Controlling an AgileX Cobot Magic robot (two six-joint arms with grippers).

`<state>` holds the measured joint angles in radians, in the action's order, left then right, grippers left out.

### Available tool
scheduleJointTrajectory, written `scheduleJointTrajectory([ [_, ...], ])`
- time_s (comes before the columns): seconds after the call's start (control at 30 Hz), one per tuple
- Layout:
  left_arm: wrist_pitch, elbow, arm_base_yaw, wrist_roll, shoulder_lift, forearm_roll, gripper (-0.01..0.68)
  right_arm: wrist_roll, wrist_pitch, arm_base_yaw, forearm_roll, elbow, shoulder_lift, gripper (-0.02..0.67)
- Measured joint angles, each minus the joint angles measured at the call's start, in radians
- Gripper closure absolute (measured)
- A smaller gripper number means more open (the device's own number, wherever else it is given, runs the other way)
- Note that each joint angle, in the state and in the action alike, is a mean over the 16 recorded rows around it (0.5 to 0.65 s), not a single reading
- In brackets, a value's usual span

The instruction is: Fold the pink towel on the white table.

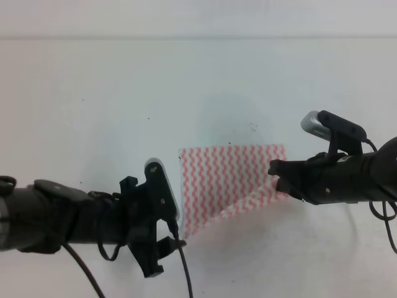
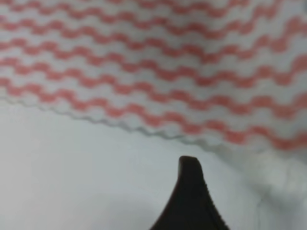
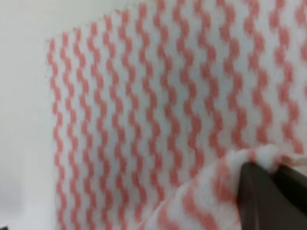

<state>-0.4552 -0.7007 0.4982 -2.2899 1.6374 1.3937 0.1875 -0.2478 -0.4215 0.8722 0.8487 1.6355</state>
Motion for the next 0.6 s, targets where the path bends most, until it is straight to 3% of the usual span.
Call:
scheduleJointTrajectory([
  [0.37, 0.069, -0.003, 0.037, -0.109, 0.058, 0.079, 0.197, 0.000, 0.000, 0.000, -0.005, 0.000, 0.002, 0.665],
  [0.6, 0.080, -0.004, 0.039, -0.103, 0.071, 0.088, 0.267, 0.000, 0.000, 0.000, -0.008, 0.000, 0.001, 0.665],
])
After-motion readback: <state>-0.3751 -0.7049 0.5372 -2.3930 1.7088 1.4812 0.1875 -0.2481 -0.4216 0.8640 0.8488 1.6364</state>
